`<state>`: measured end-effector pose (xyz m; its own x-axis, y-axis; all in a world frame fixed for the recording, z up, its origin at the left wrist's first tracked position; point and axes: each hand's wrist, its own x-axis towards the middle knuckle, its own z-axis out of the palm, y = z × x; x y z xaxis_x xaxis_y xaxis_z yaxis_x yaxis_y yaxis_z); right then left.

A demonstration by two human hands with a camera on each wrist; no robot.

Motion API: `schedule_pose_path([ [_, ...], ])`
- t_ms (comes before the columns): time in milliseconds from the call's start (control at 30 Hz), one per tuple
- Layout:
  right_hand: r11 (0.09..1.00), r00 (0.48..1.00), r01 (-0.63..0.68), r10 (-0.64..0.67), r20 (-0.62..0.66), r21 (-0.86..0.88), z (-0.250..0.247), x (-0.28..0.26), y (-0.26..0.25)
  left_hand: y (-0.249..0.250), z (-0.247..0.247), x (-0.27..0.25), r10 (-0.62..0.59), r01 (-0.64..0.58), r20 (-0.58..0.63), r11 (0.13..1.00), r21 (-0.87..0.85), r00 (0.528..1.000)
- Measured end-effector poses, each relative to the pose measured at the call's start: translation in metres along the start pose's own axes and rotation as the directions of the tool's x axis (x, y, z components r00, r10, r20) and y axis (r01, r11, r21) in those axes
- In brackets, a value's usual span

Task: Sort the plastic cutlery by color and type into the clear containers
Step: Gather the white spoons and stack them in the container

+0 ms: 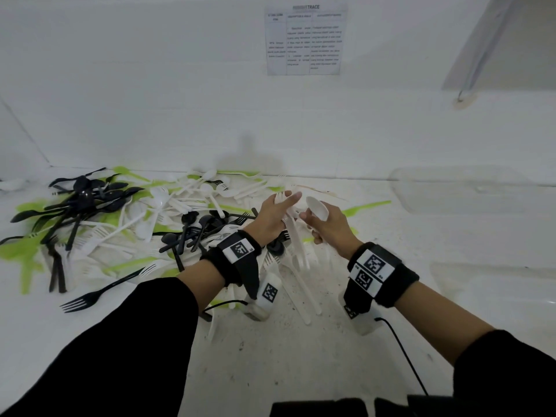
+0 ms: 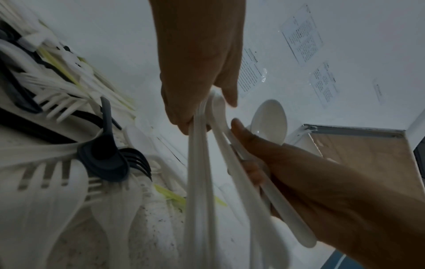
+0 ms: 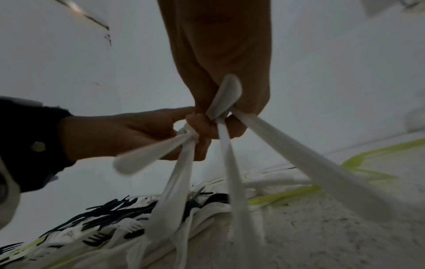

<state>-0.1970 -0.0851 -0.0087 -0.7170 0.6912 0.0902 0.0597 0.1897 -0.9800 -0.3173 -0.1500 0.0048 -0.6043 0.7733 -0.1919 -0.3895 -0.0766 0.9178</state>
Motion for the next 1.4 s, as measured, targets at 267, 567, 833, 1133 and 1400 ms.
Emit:
schedule_pose_path([
  [267, 0.997, 0.979, -0.076, 0.076, -0.187, 0.008, -0.009, 0.009, 0.001, -0.003, 0.008, -0.004, 0.07, -0.073, 0.036, 0.995, 0.061, 0.997],
  [567, 0.98, 0.976, -0.197, 0.192, 0.099, 0.035, -0.008, 0.008, 0.0, -0.002, 0.016, -0.009, 0.202, -0.284, 0.271, 0.907, 0.312, 0.941],
  [833, 0.965, 0.939, -0.249, 0.219, 0.266, 0.081, -0.001, 0.002, -0.011, -0.001, 0.004, -0.003, 0.123, -0.163, 0.14, 0.932, 0.325, 0.982],
  [1133, 0.95, 0.966, -0.226, 0.19, 0.175, 0.217, 0.004, -0.001, -0.015, 0.0, -0.002, -0.003, 0.118, -0.13, 0.095, 0.982, 0.14, 0.989],
  [1400, 0.967, 0.992, -0.129, 0.128, 0.019, 0.219, 0.008, 0.004, -0.014, 0.001, 0.004, -0.006, 0.175, -0.188, 0.113, 0.976, 0.114, 0.978],
])
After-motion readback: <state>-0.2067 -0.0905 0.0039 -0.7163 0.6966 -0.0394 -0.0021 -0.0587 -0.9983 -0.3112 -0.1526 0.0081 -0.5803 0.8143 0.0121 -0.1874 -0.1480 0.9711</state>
